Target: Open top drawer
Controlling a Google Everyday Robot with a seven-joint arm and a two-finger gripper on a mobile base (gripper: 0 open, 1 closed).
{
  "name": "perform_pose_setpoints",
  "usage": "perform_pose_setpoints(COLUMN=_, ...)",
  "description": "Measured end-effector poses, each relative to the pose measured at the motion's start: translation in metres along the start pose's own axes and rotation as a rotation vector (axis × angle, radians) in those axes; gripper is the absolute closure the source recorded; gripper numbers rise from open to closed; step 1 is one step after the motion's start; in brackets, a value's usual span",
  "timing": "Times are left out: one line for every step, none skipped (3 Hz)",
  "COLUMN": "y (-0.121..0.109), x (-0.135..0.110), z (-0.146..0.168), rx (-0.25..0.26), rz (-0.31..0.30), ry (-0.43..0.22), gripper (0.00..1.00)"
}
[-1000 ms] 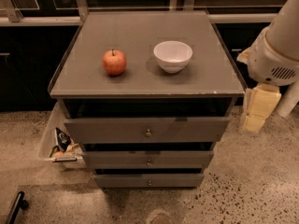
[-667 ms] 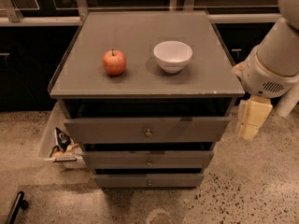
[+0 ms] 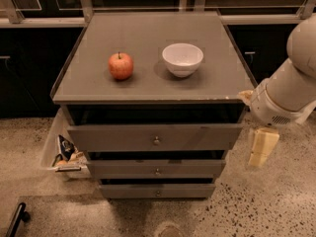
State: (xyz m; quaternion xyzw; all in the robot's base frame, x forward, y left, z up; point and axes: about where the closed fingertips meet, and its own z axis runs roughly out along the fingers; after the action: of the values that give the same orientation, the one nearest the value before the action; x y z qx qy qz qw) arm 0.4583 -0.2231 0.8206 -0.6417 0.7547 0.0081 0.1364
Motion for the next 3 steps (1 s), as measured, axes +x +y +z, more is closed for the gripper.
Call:
perform_pose_setpoints(y=0.0072, x=0.0023, z=0.0167, rx=0.018, rz=-0.051, ry=-0.120, gripper=0.00)
perform_pose_setpoints(y=0.0094, x=0.0012, z=0.0144, rx=0.024, rz=-0.117, ry=-0.137, gripper=0.00)
perform_pose_setpoints(y=0.0094, x=0.0012, z=0.0144, rx=0.024, rz=-0.117, ry=-0.137, gripper=0.00)
